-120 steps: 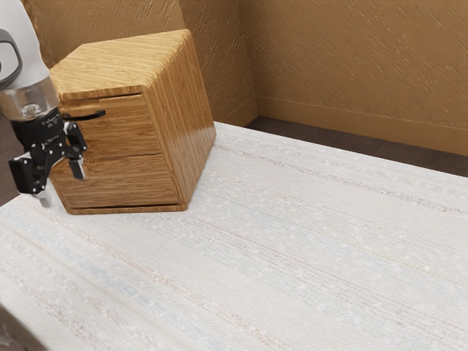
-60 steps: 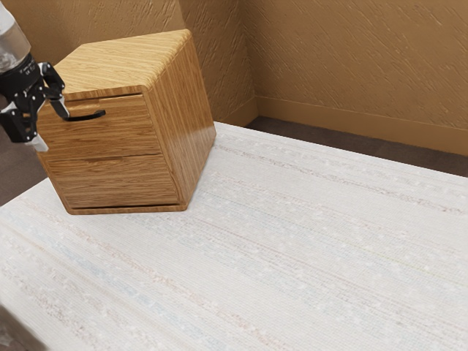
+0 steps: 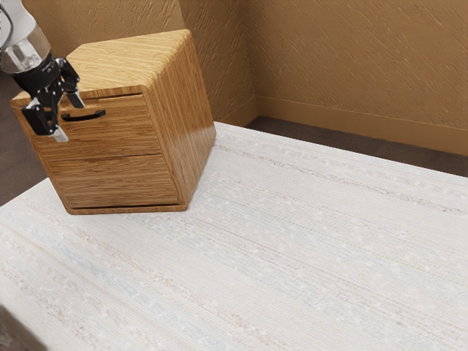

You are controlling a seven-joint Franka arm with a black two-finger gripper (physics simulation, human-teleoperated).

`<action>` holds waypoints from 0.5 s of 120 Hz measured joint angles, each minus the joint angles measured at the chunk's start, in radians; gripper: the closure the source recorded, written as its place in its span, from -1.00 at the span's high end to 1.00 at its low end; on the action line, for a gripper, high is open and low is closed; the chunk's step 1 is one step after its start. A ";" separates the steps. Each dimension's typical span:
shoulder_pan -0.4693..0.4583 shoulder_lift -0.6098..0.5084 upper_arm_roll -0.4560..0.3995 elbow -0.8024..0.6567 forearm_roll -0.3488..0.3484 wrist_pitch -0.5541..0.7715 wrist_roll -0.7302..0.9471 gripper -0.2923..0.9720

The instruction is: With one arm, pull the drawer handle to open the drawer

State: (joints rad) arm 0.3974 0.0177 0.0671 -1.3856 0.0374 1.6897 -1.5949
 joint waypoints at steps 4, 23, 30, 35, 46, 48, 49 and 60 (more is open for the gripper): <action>0.000 0.005 0.001 0.001 0.000 0.007 0.000 0.54; 0.005 0.024 0.005 0.016 0.001 0.034 -0.002 0.54; 0.012 0.039 0.005 0.030 0.001 0.041 -0.002 0.54; 0.018 0.052 0.005 0.040 0.001 0.045 -0.002 0.54; 0.030 0.077 0.005 0.062 0.001 0.051 -0.001 0.54; 0.033 0.079 0.003 0.064 0.001 0.052 -0.001 0.54; 0.034 0.080 0.003 0.065 0.001 0.052 -0.001 0.54; 0.042 0.095 -0.001 0.077 0.001 0.057 -0.001 0.54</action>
State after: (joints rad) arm 0.4389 0.1124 0.0660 -1.3083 0.0382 1.7468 -1.5955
